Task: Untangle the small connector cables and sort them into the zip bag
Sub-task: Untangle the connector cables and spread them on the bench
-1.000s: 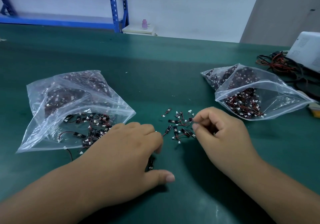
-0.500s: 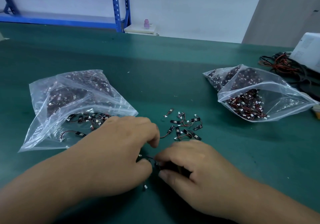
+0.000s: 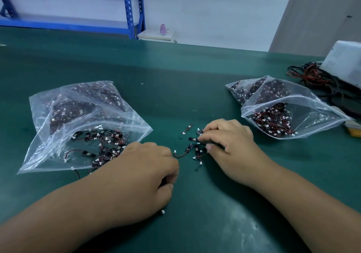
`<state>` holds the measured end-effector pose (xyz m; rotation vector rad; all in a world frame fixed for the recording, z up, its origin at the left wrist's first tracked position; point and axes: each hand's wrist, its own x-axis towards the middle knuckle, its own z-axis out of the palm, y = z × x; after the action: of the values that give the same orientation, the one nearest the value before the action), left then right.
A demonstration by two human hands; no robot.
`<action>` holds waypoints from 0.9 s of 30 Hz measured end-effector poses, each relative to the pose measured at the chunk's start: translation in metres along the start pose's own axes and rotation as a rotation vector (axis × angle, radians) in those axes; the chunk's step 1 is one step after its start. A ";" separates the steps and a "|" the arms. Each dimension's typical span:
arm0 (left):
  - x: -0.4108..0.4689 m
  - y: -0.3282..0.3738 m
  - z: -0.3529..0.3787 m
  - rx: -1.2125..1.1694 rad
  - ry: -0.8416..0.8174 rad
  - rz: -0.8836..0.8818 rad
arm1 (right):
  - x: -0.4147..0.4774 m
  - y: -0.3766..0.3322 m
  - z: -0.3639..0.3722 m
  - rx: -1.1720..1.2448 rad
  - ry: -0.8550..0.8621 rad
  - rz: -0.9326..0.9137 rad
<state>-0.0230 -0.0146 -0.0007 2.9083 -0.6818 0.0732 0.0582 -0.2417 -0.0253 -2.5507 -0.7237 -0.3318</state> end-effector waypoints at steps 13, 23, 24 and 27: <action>0.003 0.002 0.001 0.026 0.000 -0.001 | 0.011 -0.002 0.004 -0.011 -0.258 0.016; 0.001 -0.001 -0.001 0.017 -0.042 0.002 | 0.001 0.013 -0.006 0.265 0.072 0.246; 0.001 -0.001 -0.001 0.017 -0.046 0.000 | 0.000 0.014 -0.007 0.246 0.066 0.247; 0.001 -0.004 0.000 0.028 -0.052 -0.008 | -0.002 0.016 -0.010 0.219 0.022 0.250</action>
<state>-0.0199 -0.0115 -0.0009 2.9486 -0.6833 0.0055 0.0638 -0.2593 -0.0236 -2.3892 -0.4016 -0.1861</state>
